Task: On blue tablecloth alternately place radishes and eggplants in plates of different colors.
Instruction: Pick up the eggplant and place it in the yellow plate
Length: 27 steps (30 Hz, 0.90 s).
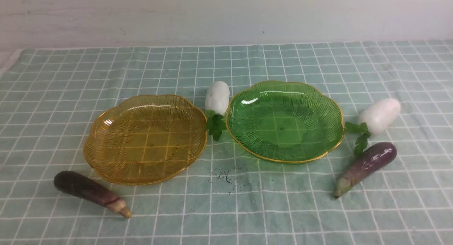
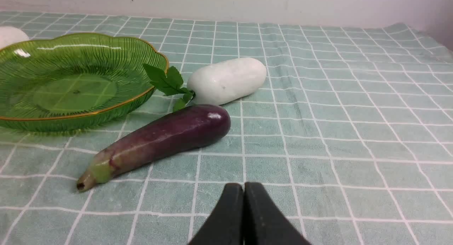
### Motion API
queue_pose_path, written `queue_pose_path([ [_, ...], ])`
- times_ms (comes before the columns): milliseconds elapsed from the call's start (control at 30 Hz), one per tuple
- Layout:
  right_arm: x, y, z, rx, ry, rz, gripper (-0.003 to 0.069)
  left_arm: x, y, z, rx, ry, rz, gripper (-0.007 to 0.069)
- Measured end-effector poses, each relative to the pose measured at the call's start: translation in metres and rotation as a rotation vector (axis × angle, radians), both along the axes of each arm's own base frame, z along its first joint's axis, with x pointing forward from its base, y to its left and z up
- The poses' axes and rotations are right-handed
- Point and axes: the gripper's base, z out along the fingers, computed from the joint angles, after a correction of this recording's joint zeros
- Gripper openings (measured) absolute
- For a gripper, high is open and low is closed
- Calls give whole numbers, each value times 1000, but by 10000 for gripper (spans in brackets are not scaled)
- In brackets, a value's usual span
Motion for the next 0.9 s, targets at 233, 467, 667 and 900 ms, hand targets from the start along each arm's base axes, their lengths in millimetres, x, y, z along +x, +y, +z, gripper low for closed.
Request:
queue_pose_path([
  [233,0,0,0,0,0,0,-14,0,0,0,0,0,0,-8],
  [467,0,0,0,0,0,0,-14,0,1,0,19,-1,0,-8],
  [667,0,0,0,0,0,0,-14,2,-1,6,-108,-68,21,-8],
  [900,0,0,0,0,0,0,-14,4,-3,25,-627,-226,80,-8],
])
